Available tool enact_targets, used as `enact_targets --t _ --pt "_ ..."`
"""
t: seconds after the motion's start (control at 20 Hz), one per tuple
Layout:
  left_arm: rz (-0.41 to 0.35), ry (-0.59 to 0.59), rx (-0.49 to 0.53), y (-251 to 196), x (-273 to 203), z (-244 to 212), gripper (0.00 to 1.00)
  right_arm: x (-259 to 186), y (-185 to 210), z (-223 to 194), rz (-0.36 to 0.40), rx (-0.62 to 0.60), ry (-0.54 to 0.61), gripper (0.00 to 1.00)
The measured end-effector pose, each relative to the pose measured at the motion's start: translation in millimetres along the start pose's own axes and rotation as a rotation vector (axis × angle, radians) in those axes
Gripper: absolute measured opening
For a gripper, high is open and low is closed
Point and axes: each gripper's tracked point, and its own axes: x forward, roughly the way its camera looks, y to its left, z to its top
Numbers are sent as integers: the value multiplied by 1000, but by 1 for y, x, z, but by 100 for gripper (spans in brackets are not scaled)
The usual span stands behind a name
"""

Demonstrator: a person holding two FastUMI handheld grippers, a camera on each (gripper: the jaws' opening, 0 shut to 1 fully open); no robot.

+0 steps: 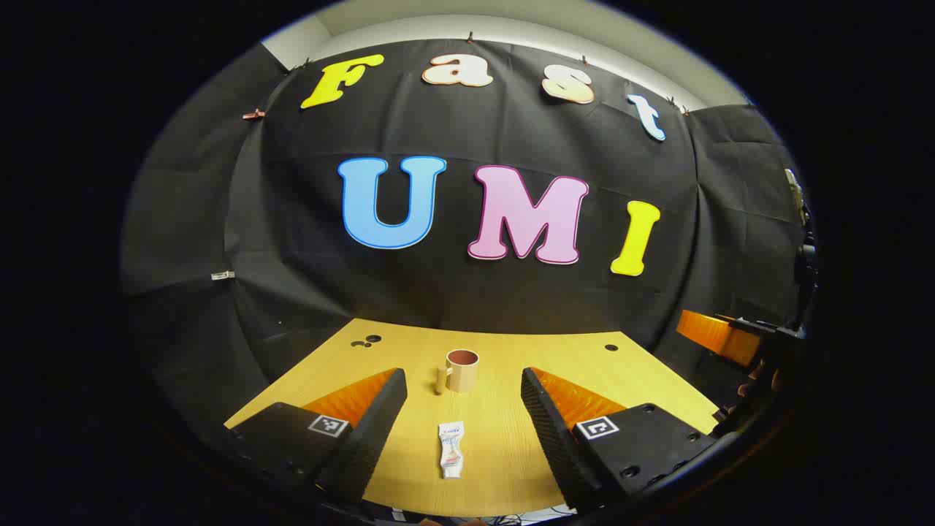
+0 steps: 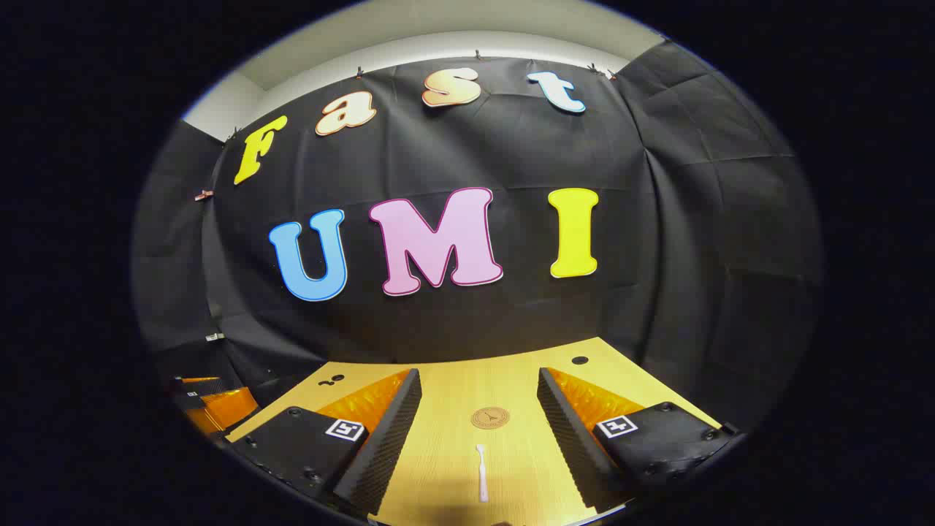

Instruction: Put the toothbrush and toothpaste on the desktop into the cup, then pick up the cup and place it on the coaster on the desktop.

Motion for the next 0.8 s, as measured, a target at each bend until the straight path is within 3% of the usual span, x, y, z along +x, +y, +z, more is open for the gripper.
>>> enact_targets --t 0.5,0.8 --pt "4 16 -18 2 10 -8 98 12 -9 -20 -18 -48 71 98" --pt "0 19 -20 2 16 -10 98 19 8 -22 32 -62 83 98"
